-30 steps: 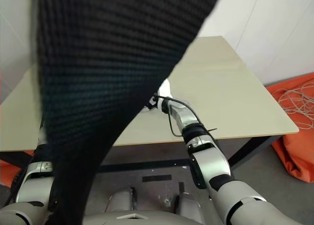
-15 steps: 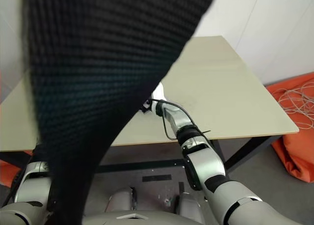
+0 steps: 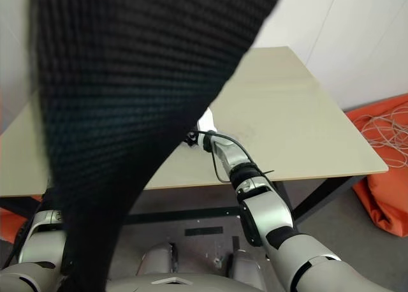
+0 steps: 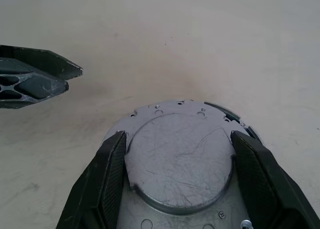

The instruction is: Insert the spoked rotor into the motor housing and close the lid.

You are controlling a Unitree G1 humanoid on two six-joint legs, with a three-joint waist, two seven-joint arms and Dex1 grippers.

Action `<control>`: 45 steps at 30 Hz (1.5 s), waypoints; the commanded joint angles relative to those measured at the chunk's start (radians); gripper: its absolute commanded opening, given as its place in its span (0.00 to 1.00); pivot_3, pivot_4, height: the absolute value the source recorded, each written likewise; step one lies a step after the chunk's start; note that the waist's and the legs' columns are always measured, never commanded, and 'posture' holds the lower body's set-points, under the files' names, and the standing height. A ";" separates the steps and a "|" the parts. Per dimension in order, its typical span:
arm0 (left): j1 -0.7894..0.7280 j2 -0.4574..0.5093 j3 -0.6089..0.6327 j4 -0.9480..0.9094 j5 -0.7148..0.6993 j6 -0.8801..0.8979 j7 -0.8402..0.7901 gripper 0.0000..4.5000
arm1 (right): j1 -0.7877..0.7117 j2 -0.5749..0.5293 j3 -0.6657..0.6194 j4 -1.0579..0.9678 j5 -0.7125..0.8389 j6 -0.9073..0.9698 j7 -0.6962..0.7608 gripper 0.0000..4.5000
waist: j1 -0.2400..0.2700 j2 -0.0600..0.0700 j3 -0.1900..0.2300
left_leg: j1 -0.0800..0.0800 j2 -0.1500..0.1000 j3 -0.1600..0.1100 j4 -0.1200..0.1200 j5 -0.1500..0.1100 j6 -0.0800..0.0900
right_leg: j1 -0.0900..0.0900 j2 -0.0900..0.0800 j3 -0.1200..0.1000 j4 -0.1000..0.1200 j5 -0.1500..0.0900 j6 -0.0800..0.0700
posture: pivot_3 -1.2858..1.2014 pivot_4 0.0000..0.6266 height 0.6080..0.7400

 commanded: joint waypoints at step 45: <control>0.016 0.021 0.017 -0.082 -0.007 0.013 0.013 0.64 | -0.037 0.040 0.002 0.042 -0.067 -0.065 -0.093 0.71 | -0.003 0.000 0.000 | -0.002 0.000 0.000 0.000 0.000 0.000 | -0.002 0.000 0.000 0.000 0.000 0.000 | 0.52 0.00 1.00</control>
